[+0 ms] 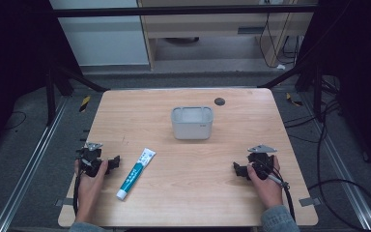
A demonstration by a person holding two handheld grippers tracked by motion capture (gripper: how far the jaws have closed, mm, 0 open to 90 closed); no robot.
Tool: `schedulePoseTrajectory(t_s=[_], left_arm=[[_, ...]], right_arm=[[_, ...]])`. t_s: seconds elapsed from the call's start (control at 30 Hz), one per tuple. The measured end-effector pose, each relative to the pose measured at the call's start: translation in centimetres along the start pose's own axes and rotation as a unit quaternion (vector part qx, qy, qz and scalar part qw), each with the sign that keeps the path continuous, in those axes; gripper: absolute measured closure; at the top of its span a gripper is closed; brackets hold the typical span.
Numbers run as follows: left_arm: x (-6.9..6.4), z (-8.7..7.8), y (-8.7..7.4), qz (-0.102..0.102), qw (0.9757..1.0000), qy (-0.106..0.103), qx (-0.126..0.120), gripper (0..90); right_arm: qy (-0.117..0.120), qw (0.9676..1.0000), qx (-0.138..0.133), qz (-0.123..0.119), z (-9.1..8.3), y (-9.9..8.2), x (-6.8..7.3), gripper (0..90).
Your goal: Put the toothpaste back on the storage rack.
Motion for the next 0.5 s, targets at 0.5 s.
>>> schedulePoseTrajectory(t_s=[0.5], left_arm=[[-0.2, -2.3, 0.4, 0.028, 0.9993, 0.008, -0.024, 4.0]], right_arm=[[0.0, 1.0, 0.0, 0.0, 0.0, 0.0, 0.0, 0.3]])
Point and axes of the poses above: each handheld gripper's, and its own axes: z roughly forward along the jaws, y roughly out of its top, x roughly to its left, the point moved 4 cm from there along z, roughly forward along the jaws, and after that the axes turned 12 degrees about x, right-handed, at the moved point
